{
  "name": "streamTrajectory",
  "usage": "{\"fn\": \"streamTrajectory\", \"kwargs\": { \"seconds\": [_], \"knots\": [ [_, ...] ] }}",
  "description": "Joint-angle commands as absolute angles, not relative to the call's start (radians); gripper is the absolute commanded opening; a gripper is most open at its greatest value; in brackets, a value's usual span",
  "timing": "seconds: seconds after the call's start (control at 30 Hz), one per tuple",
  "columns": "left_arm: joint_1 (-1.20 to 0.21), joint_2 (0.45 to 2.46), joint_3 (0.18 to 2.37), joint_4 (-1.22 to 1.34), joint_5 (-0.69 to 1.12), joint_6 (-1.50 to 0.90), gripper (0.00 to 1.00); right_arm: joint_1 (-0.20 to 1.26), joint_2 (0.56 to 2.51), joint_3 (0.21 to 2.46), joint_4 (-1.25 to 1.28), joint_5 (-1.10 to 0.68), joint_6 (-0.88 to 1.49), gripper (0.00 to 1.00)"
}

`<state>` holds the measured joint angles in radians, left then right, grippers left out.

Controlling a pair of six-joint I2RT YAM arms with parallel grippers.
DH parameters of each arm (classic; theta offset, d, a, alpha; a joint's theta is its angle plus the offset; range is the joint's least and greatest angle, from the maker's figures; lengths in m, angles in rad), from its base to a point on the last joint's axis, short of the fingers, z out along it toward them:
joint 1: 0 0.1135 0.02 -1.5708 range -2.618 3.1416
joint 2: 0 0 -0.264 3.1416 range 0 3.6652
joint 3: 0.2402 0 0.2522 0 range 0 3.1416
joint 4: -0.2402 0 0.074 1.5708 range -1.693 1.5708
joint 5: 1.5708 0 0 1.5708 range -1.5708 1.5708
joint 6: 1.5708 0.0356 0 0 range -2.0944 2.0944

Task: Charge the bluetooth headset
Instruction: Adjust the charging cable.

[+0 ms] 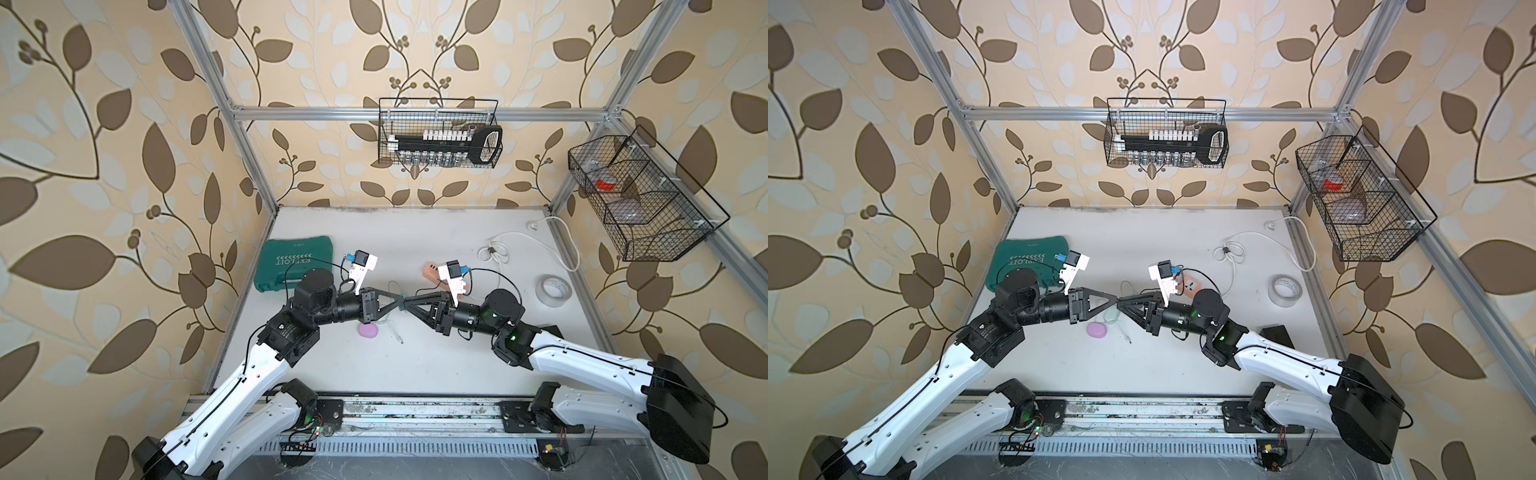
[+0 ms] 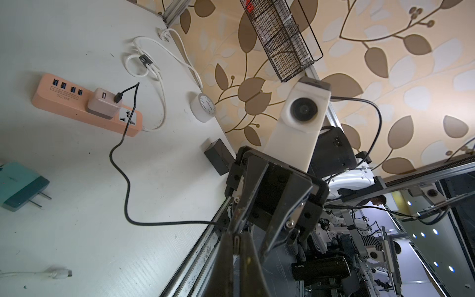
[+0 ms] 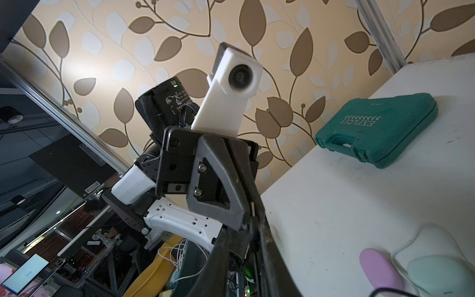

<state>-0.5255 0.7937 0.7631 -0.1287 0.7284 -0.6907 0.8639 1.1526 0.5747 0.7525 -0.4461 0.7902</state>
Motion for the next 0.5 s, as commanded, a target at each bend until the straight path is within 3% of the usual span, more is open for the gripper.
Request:
{"fn": "streamTrajectory", "kwargs": {
  "seconds": [0.0, 0.47],
  "knots": [
    [-0.536, 0.778, 0.751, -0.084, 0.721, -0.701, 0.0, 0.868, 1.167, 0.612, 0.78, -0.474, 0.795, 0.22],
    [-0.536, 0.756, 0.739, -0.081, 0.719, -0.707, 0.0, 0.869, 1.167, 0.619, 0.779, -0.465, 0.794, 0.06]
  ]
}}
